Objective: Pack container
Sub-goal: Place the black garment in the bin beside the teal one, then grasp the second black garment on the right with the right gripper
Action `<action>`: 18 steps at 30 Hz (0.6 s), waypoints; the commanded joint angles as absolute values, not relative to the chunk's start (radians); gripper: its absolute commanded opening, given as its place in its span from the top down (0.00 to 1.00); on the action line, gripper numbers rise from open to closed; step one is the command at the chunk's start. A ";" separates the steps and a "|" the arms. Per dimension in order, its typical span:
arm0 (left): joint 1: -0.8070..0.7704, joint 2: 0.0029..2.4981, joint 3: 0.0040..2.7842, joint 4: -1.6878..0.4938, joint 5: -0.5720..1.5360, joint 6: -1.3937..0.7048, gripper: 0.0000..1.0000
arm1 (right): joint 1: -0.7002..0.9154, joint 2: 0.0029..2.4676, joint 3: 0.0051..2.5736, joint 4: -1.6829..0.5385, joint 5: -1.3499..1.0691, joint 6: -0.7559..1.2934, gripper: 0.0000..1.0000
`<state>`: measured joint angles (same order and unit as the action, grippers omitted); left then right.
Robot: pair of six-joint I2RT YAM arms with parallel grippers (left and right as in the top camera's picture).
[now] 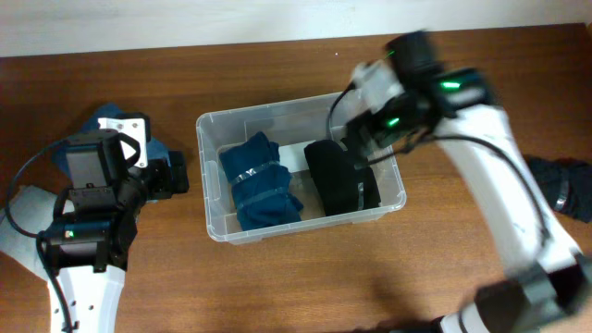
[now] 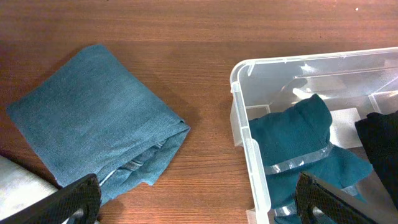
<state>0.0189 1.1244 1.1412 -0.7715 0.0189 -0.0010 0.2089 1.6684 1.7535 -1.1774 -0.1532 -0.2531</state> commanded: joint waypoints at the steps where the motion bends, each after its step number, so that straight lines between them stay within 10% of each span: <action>1: 0.016 1.131 1.158 -0.770 0.011 -0.010 0.00 | 0.033 1.534 1.805 -1.162 0.011 -0.052 0.02; 10: 0.016 1.131 1.158 -0.767 0.011 -0.010 0.00 | -0.780 1.632 1.533 -1.085 -0.302 0.167 0.02; 18: 0.016 1.153 1.158 -0.767 0.012 -0.010 0.01 | -1.007 1.676 1.024 -0.471 -0.487 0.253 0.01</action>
